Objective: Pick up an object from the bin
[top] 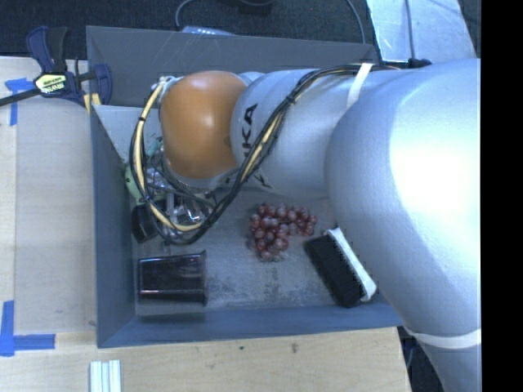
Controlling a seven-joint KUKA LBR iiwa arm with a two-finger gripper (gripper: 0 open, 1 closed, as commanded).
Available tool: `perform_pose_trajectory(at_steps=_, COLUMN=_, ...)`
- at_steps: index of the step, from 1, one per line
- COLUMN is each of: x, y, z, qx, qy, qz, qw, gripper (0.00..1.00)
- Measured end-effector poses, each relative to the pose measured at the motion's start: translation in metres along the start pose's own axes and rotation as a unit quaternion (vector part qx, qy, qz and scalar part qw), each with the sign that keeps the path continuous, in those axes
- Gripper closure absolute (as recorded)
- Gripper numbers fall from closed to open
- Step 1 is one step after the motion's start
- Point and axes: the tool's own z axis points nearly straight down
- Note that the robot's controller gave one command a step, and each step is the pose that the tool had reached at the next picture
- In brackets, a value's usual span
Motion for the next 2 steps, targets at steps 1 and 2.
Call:
perform_pose_trajectory(at_steps=1, x=-0.0191, y=0.0015, z=0.0181, qx=0.002, qy=0.0032, qz=0.025, qw=0.9997, gripper=1.00)
perform_pose_trajectory(at_steps=2, x=-0.0192, y=0.0014, z=0.0180, qx=0.002, qy=0.0030, qz=0.026, qw=0.9997, gripper=1.00)
